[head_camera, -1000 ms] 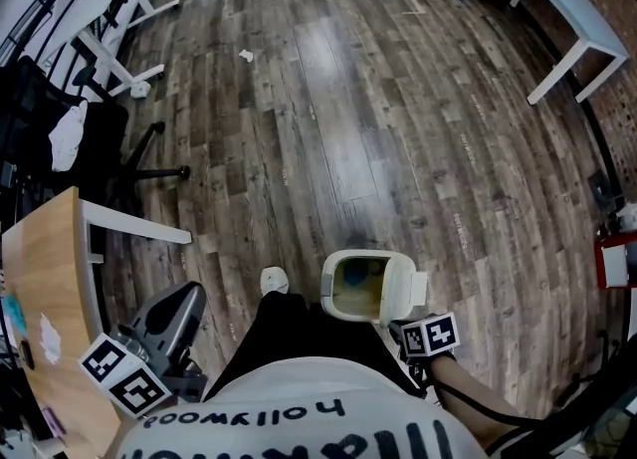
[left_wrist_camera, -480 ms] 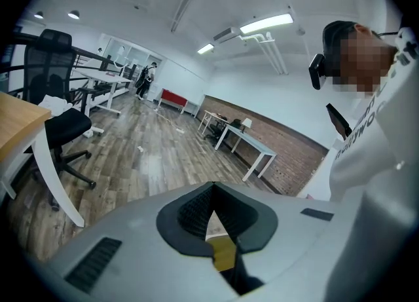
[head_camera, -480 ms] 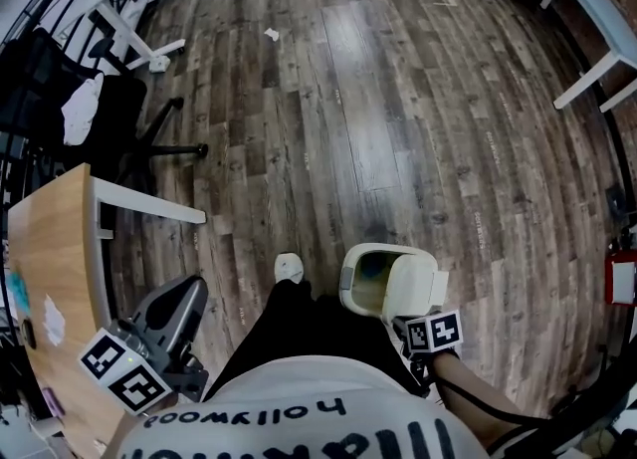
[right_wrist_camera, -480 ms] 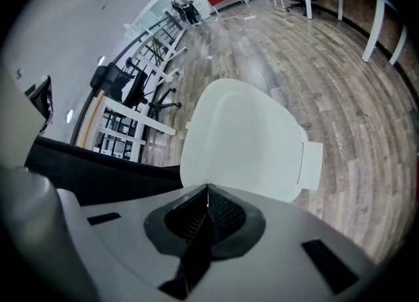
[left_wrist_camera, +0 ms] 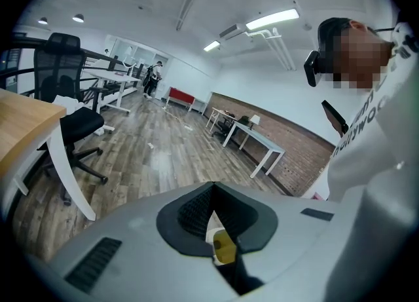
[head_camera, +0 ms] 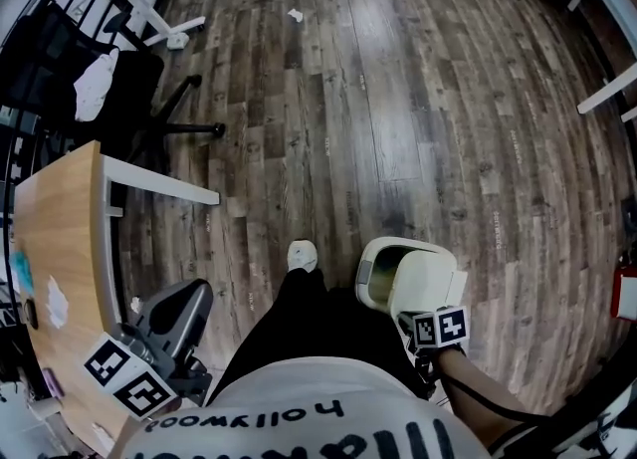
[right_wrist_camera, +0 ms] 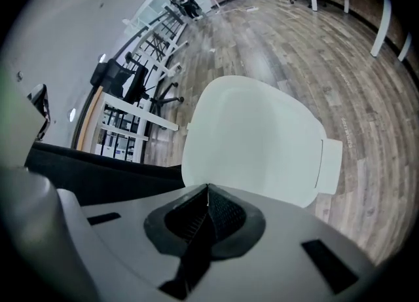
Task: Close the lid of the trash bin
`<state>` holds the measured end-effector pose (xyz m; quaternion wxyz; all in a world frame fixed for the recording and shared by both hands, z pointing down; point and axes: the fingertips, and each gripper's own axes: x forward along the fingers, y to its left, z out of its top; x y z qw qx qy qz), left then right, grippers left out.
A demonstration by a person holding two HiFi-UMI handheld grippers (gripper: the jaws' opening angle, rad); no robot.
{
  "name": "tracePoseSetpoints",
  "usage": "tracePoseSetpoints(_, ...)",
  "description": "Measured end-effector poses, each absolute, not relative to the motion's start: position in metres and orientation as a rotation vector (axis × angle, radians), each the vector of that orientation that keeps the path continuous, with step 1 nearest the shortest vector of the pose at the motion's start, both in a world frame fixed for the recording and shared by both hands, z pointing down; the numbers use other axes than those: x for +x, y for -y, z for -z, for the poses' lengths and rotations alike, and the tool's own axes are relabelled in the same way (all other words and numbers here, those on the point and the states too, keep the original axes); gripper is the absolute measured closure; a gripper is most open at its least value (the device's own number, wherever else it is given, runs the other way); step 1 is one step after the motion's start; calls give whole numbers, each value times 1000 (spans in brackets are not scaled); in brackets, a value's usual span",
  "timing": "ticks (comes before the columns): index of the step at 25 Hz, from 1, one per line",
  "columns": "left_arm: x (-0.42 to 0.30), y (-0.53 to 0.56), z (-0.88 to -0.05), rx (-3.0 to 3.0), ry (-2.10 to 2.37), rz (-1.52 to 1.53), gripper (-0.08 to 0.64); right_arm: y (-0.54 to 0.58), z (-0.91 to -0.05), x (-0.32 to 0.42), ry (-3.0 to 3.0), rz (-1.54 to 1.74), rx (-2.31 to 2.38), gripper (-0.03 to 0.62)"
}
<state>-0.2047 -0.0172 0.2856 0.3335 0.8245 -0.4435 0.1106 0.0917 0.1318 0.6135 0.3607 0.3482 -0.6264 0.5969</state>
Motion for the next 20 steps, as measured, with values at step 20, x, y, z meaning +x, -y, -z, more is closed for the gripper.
tracePoseSetpoints(20, -209, -3, -370, 2019, 1033, -361, 555, -122, -673, 59, 1566, -1579, 862, 581)
